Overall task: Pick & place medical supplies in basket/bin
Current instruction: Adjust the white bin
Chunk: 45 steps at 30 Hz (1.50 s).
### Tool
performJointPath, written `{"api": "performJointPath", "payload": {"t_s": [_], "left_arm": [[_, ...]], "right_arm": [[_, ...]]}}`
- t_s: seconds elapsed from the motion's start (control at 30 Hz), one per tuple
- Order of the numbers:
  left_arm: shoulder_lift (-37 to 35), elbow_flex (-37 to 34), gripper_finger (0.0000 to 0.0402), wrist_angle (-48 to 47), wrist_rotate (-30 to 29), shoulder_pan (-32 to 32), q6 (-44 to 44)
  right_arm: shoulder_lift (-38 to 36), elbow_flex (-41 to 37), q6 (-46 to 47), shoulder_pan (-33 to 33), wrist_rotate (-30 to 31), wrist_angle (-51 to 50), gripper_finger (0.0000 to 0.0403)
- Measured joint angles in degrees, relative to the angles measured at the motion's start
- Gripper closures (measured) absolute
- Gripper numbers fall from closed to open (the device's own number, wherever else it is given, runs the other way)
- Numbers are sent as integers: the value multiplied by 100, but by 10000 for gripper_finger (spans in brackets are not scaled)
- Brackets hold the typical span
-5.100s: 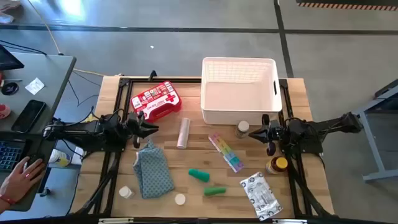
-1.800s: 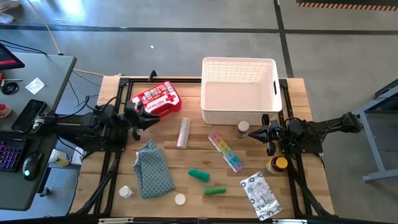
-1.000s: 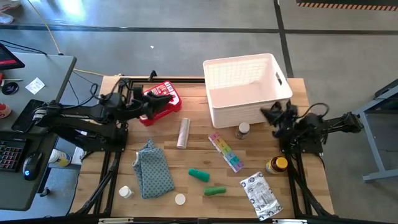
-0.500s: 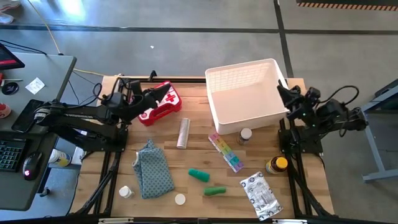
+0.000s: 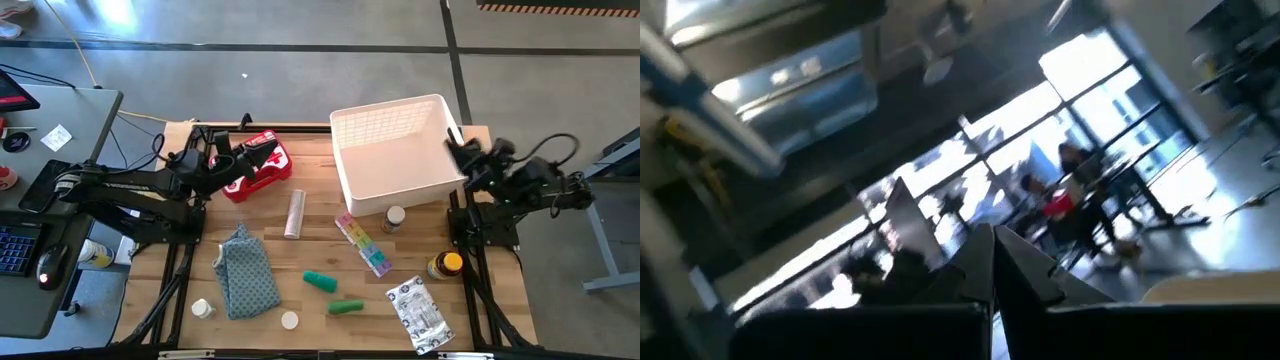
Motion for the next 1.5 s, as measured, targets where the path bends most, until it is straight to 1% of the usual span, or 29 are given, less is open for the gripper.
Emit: {"api": "performJointPath", "payload": {"t_s": [0.1,0.2,0.27,0.33,0.4,0.5,0.63,0.73,0.83,0.97,1.03,1.2,1.33,1.43,1.5], "left_arm": [[4,237,302,-153,303,0,85],[81,730,302,-704,460,0,449],[177,1163,302,-1345,465,0,744],[348,1677,302,-2050,460,0,985],[504,2178,302,-2834,425,0,1192],[764,2854,302,-3786,412,2,1447],[972,3534,302,-4629,421,4,1740],[1010,3843,302,-4958,432,4,1922],[1012,3963,302,-5085,443,4,2012],[972,3966,302,-5302,492,4,2008],[970,3966,302,-5463,497,2,2006],[992,3964,302,-5697,614,2,1962],[1032,3962,302,-5712,615,2,1962],[1019,3962,302,-5707,607,2,1960],[1023,3962,302,-5728,604,2,1960]], "right_arm": [[482,10,323,2,-552,-86,400],[1102,378,214,2,-677,-238,391],[1563,847,-16,-11,-675,-681,382],[2025,1476,-163,-102,-699,-1468,371],[2508,2144,-187,-249,-829,-2516,359],[3203,3145,-225,-521,-1216,-4101,341],[3991,4250,-494,-834,-1879,-5733,320],[4500,4761,-733,-984,-2316,-6683,306],[4874,4928,-994,-1079,-2580,-7287,295],[5263,4823,-1219,-1159,-2861,-7773,284],[5383,4747,-1202,-1174,-2934,-7899,279],[5585,4704,-1169,-1180,-3080,-7844,266],[5744,4704,-1211,-1180,-2977,-7869,258],[5886,4704,-1254,-1193,-2569,-7918,256],[5967,4704,-1300,-1236,-2435,-7893,256]]}}
